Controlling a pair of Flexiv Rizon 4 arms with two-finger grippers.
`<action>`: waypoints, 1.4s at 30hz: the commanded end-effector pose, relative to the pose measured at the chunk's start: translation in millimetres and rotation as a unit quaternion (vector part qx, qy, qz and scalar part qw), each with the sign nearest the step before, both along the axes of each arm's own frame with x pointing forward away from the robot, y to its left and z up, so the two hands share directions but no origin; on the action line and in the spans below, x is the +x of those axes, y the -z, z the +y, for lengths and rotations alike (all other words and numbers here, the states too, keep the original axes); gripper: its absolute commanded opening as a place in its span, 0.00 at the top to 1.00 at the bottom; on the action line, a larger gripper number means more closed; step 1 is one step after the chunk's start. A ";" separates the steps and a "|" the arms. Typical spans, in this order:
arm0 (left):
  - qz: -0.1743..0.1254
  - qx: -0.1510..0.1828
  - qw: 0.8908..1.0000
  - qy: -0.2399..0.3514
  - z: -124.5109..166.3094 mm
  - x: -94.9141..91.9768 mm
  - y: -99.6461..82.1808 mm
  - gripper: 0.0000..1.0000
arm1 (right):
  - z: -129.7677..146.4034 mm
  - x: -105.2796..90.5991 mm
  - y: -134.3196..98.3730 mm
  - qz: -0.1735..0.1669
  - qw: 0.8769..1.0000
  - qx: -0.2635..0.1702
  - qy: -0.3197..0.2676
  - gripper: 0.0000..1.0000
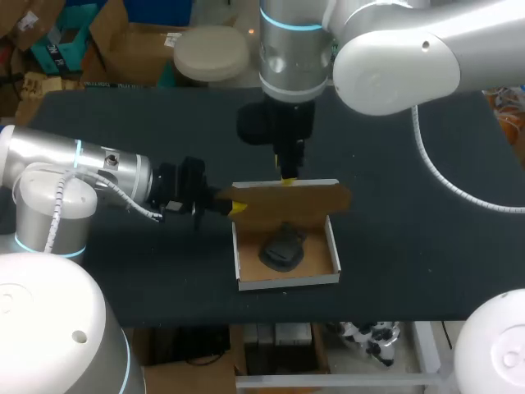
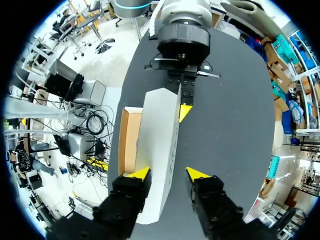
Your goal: Assemble the packaging by folding the flat box into shape, placing the metal phone stand inside, and closing the box properly
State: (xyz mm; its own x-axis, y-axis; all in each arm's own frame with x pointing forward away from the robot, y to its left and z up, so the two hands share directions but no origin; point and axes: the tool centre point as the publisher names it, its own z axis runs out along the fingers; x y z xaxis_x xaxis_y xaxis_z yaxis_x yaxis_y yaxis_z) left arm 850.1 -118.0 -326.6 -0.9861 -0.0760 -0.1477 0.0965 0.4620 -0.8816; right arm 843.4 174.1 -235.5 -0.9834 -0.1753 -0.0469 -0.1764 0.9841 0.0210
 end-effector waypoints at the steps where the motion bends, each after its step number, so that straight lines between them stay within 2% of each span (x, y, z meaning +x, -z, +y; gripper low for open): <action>1: 0.000 0.000 1.000 0.001 -0.4 0.5 1.2 1.00 | 0.5 -2.2 2.2 0.001 1.000 -0.003 0.000 0.54; 19: 0.000 0.000 1.000 0.001 -0.4 0.5 1.2 1.00 | 3.5 -6.4 13.1 0.009 1.000 -0.004 0.002 0.53; 42: 0.000 0.000 1.000 0.001 -0.4 0.5 1.2 1.00 | 7.7 6.3 29.2 0.034 0.999 -0.002 0.007 0.55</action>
State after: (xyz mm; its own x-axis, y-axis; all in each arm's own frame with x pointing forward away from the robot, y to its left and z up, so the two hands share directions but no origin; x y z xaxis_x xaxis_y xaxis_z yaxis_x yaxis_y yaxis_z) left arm 850.6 -117.7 -327.4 -0.9860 -0.0772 -0.1480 0.0962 0.4622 -0.8815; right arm 844.8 178.0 -261.9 -0.9869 -0.1611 0.0072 -0.1607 0.9864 0.0349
